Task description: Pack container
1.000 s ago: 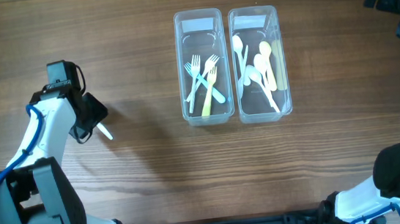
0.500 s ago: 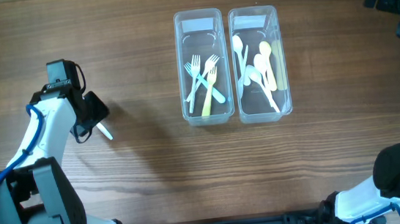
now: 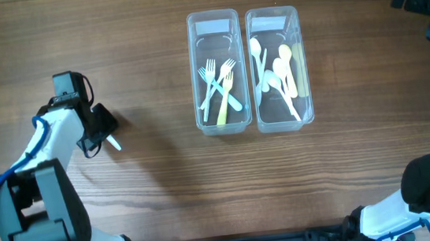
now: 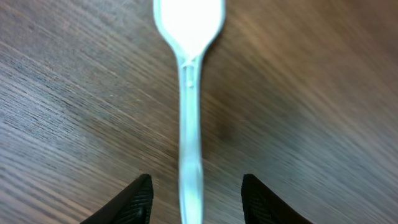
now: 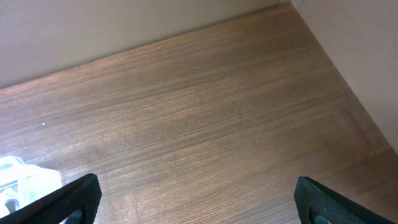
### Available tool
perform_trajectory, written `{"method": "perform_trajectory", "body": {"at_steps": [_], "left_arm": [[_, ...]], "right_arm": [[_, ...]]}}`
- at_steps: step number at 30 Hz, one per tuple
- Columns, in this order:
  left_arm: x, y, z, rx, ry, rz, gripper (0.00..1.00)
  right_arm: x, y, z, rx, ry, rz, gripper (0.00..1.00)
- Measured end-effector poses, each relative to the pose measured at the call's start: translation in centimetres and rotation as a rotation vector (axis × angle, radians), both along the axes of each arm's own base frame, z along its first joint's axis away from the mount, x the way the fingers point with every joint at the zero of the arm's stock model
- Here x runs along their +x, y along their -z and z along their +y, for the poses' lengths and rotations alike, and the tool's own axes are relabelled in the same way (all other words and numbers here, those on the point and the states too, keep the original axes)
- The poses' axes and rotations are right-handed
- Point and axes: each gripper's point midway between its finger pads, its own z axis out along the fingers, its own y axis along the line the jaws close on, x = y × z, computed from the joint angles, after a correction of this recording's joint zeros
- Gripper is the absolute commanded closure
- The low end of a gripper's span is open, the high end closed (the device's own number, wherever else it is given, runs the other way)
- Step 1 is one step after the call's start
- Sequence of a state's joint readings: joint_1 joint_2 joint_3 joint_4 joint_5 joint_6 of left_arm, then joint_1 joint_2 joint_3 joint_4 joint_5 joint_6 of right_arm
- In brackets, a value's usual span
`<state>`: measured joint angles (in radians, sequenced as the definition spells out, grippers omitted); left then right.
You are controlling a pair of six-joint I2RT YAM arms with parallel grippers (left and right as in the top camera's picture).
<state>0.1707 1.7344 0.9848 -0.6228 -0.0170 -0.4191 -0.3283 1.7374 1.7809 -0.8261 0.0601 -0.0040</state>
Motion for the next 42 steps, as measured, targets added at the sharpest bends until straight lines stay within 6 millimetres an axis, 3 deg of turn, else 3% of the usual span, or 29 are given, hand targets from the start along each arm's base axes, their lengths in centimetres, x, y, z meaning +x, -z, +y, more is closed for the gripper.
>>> {"method": "perform_trajectory", "body": {"at_steps": [6, 15, 26, 31, 34, 42], "left_arm": [[-0.1, 1.1, 1.4, -0.002, -0.037, 0.011, 0.55], [0.7, 1.3, 1.9, -0.012, -0.024, -0.02, 0.79], [0.9, 1.3, 1.7, -0.031, -0.017, -0.028, 0.89], [1.0, 0.9, 1.5, -0.036, -0.014, -0.039, 0.88], [1.3, -0.5, 1.3, -0.048, -0.01, -0.071, 0.88], [5.0, -10.1, -0.3, -0.115, 0.043, -0.356, 0.88]], "right_arm": [[0.0, 0.0, 0.0, 0.0, 0.0, 0.0, 0.0], [0.0, 0.0, 0.0, 0.0, 0.0, 0.0, 0.0], [0.0, 0.0, 0.0, 0.0, 0.0, 0.0, 0.0], [0.0, 0.0, 0.0, 0.0, 0.0, 0.0, 0.0], [0.0, 0.0, 0.0, 0.0, 0.0, 0.0, 0.0], [0.0, 0.0, 0.0, 0.0, 0.0, 0.0, 0.0]]}}
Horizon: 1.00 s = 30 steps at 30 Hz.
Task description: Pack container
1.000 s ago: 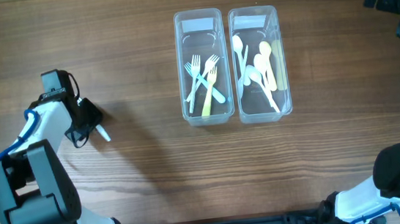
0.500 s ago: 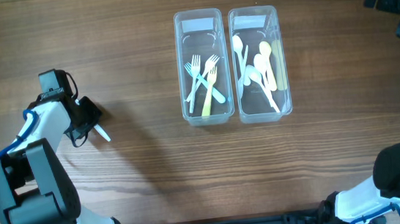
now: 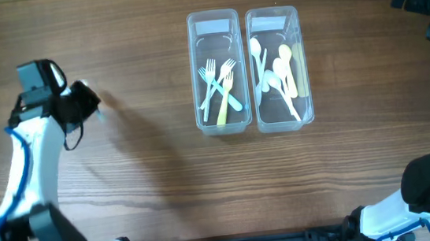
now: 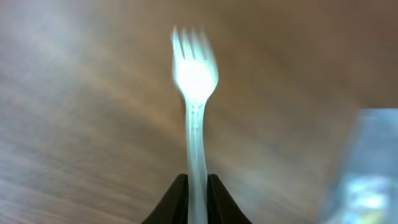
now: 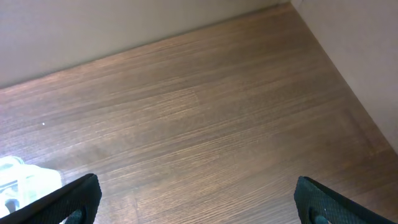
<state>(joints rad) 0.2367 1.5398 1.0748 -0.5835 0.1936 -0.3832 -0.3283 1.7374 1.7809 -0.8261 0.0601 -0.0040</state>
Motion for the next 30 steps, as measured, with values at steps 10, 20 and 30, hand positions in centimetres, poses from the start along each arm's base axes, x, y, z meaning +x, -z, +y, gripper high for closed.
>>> {"method": "perform_trajectory", "body": {"at_steps": [10, 20, 30], "left_arm": [[0.1, -6.9, -7.9, -0.137, 0.203, -0.198, 0.87], [-2.0, -7.4, -11.9, -0.164, 0.278, -0.152, 0.57], [-2.7, -7.7, -11.7, -0.159, 0.266, -0.143, 0.55]], "right_arm": [[0.0, 0.0, 0.0, 0.0, 0.0, 0.0, 0.0], [0.0, 0.0, 0.0, 0.0, 0.0, 0.0, 0.0], [0.0, 0.0, 0.0, 0.0, 0.0, 0.0, 0.0]]}}
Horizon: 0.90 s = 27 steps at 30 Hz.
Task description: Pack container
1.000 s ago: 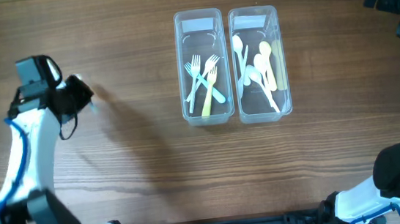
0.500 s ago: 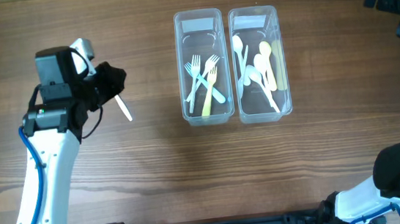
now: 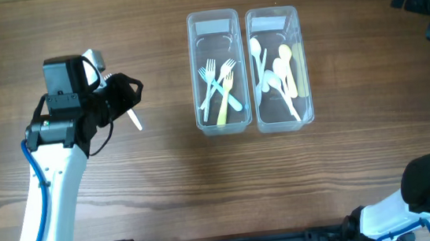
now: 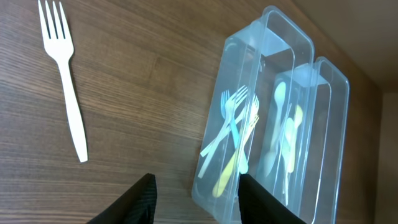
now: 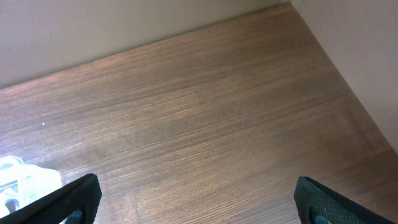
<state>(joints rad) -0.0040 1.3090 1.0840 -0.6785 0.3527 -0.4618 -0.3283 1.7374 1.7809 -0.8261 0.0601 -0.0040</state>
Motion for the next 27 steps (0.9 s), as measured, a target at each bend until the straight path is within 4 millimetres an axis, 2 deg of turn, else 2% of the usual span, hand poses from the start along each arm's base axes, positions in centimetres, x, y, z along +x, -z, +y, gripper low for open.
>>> {"method": "perform_trajectory", "body": {"at_steps": [6, 11, 14, 17, 20, 24, 27], "left_arm": [[0.1, 0.2, 0.5, 0.024, -0.019, 0.003, 0.59], [0.5, 0.8, 2.7, 0.128, -0.101, 0.006, 0.61], [1.0, 2.3, 3.8, 0.183, -0.137, 0.043, 0.59], [2.2, 5.2, 4.4, 0.213, -0.15, 0.104, 0.61], [3.6, 9.3, 4.7, 0.238, -0.154, 0.176, 0.63], [3.9, 14.6, 5.4, 0.279, -0.159, 0.287, 0.61], [3.8, 16.7, 6.1, 0.322, -0.174, 0.328, 0.6]], "right_arm": [[0.0, 0.0, 0.0, 0.0, 0.0, 0.0, 0.0], [0.0, 0.0, 0.0, 0.0, 0.0, 0.0, 0.0], [0.0, 0.0, 0.0, 0.0, 0.0, 0.0, 0.0], [0.0, 0.0, 0.0, 0.0, 0.0, 0.0, 0.0], [0.0, 0.0, 0.0, 0.0, 0.0, 0.0, 0.0], [0.0, 0.0, 0.0, 0.0, 0.0, 0.0, 0.0], [0.0, 0.0, 0.0, 0.0, 0.0, 0.0, 0.0]]}}
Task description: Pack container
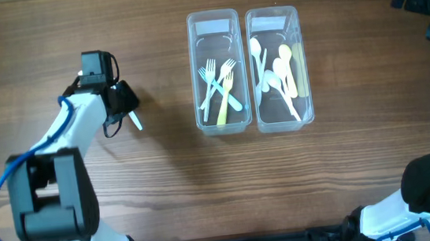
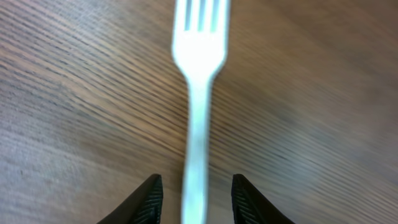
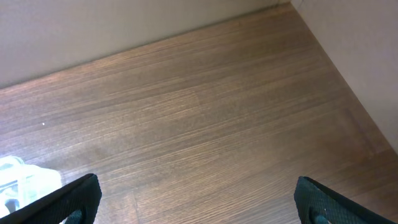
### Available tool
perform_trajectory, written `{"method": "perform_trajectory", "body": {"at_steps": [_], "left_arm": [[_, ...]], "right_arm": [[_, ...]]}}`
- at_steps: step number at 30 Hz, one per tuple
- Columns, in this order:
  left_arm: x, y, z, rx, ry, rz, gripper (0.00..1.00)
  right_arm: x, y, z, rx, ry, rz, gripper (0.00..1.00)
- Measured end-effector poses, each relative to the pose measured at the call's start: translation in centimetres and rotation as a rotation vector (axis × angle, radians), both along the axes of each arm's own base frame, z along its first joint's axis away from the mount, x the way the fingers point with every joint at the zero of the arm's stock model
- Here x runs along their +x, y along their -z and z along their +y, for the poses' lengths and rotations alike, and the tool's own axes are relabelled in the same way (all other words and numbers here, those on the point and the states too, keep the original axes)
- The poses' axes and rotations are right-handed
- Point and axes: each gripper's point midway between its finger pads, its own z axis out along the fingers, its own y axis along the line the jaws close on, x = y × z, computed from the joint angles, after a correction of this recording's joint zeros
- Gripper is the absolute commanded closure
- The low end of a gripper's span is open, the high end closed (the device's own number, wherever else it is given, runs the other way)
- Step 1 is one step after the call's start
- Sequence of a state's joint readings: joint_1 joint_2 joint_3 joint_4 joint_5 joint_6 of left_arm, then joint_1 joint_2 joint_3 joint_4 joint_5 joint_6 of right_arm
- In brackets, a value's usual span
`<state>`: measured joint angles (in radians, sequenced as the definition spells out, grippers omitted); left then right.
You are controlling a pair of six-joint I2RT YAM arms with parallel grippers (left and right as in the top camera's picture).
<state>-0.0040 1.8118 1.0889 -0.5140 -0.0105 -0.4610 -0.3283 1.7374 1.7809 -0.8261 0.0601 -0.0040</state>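
Observation:
A white plastic fork [image 2: 200,37] lies flat on the wood table, tines pointing away in the left wrist view. My left gripper [image 2: 199,202] is open and low over it, one jaw tip on each side of the handle with a gap on both sides. From overhead the fork [image 1: 135,122] pokes out below my left gripper [image 1: 127,107], left of the boxes. The clear left container [image 1: 196,73] holds several forks. Several spoons fill the clear right container [image 1: 300,63]. At the far right corner my right gripper [image 3: 196,202] is open over bare wood.
The two containers stand side by side at the back middle of the table. A wall edge runs along the top and right of the right wrist view. The right arm sits at the table's far right corner.
My left gripper was open and high above the table with the fork lying below and the containers in view. Now it is low, jaws on either side of the fork's handle. The right arm has not moved.
At first my left gripper was open around the fork's handle on the table. Then it was shut on the fork, held up farther left. Then the fork lay on the table closer to the containers, the gripper open above. Now the open jaws straddle the handle again.

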Motion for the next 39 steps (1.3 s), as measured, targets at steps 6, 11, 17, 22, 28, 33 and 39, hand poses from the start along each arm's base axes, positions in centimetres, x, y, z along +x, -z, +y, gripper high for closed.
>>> {"method": "perform_trajectory", "body": {"at_steps": [6, 11, 17, 22, 28, 33, 39], "left_arm": [[0.4, 1.9, 0.9, 0.048, -0.016, 0.019, 0.59], [1.3, 1.9, 1.0, 0.058, -0.015, -0.016, 0.62], [1.5, 1.9, 0.8, 0.057, 0.028, -0.024, 0.63], [1.5, 2.0, 0.8, 0.06, 0.035, -0.018, 0.71], [1.6, 2.1, 0.8, 0.061, 0.038, -0.012, 0.9], [1.7, 2.1, 0.8, 0.061, 0.041, -0.014, 0.96], [1.7, 1.6, 0.7, 0.058, 0.043, 0.012, 0.96]], "right_arm": [[0.0, 0.0, 0.0, 0.0, 0.0, 0.0, 0.0], [0.0, 0.0, 0.0, 0.0, 0.0, 0.0, 0.0], [0.0, 0.0, 0.0, 0.0, 0.0, 0.0, 0.0], [0.0, 0.0, 0.0, 0.0, 0.0, 0.0, 0.0], [0.0, 0.0, 0.0, 0.0, 0.0, 0.0, 0.0], [0.0, 0.0, 0.0, 0.0, 0.0, 0.0, 0.0], [0.0, 0.0, 0.0, 0.0, 0.0, 0.0, 0.0]]}}
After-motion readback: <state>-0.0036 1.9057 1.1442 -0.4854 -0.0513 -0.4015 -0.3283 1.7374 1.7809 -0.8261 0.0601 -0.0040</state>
